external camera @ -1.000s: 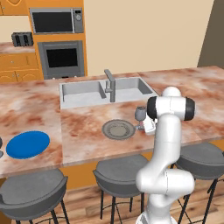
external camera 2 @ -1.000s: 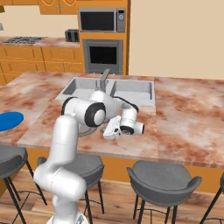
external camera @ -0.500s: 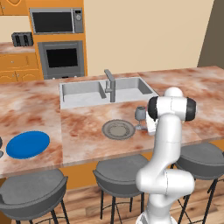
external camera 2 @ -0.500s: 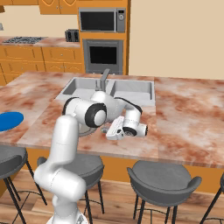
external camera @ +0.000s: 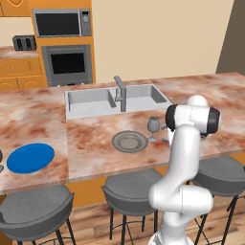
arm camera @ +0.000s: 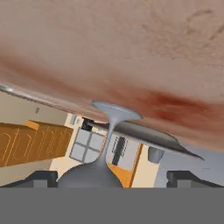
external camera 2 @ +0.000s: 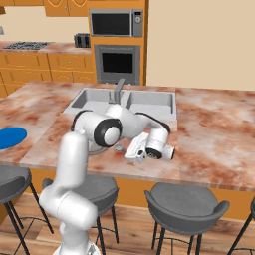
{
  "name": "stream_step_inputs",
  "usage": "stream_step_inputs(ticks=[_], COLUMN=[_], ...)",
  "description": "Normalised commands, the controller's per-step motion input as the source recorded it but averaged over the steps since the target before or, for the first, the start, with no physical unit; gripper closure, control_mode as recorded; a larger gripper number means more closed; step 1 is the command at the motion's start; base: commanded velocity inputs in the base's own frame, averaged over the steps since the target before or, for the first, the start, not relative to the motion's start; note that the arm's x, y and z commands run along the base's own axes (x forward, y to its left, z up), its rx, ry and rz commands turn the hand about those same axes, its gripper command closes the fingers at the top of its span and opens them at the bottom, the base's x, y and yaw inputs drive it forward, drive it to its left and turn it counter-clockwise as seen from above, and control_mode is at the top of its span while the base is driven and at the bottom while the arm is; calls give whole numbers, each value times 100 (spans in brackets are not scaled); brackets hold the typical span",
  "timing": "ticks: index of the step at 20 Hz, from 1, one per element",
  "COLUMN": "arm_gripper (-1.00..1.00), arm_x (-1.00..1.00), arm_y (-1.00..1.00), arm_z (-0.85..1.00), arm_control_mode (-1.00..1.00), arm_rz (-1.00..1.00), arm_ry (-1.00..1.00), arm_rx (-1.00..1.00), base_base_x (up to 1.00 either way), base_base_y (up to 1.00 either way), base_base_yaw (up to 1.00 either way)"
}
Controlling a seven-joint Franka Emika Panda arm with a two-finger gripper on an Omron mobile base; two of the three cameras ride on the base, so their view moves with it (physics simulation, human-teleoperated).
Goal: Retrieve the wine glasses from the counter and place one next to each plate.
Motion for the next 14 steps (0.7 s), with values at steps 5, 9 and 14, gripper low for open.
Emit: stream_step_inputs(ticks=[5, 9, 14], arm_gripper=[-100, -100, -100], arm_x=[-67, -69, -70], arm_y=[-7, 0, 9], arm_z=[58, 78, 82], arm_control_mode=[-100, -100, -100], arm_rz=[0, 0, 0], arm_ry=[-27, -23, -28], arm_rx=[3, 0, 0], base_base_x=[0, 0, 0], base_base_y=[0, 0, 0], base_base_yaw=[0, 0, 0])
